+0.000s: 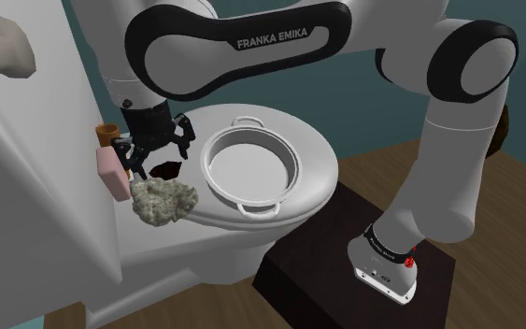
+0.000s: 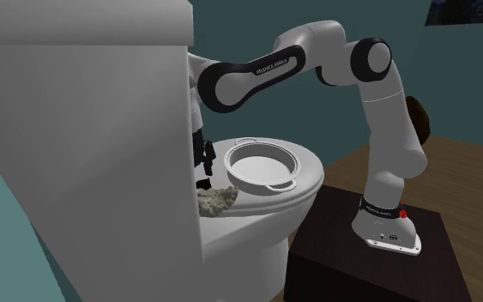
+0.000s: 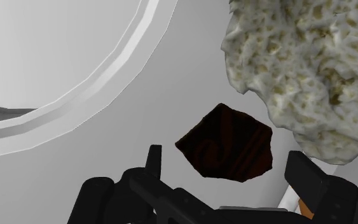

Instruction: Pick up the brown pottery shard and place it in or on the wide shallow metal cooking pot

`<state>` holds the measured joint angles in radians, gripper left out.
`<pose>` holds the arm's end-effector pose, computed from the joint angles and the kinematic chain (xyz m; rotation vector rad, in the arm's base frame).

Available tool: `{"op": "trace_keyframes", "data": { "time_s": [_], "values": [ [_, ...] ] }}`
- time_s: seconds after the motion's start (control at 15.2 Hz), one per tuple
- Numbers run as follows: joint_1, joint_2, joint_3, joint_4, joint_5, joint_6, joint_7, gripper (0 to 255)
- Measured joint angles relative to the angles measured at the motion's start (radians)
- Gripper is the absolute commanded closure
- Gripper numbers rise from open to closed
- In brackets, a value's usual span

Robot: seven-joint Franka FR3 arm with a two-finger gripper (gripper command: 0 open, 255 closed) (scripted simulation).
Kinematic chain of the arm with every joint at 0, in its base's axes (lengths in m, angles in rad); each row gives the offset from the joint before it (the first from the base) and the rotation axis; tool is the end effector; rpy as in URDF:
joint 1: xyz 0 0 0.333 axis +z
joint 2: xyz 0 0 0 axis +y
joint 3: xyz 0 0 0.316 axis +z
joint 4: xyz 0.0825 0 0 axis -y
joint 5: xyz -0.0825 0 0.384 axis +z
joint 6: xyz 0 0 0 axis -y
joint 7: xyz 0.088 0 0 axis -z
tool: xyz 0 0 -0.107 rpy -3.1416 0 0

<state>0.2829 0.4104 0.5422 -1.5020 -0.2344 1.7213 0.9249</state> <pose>0.4931 0.4299 0.4477 3.0248 -0.1096 -0.1045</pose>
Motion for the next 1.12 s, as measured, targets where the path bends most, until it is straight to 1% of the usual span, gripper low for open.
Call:
{"op": "trace_keyframes", "data": {
  "time_s": [0.66, 1.12],
  "values": [
    [0.0, 0.0, 0.0, 0.001, 0.0, 0.0, 0.0, 255],
    [0.006, -0.007, 0.004, 0.07, 0.006, -0.075, -0.008, 255]
  ]
}}
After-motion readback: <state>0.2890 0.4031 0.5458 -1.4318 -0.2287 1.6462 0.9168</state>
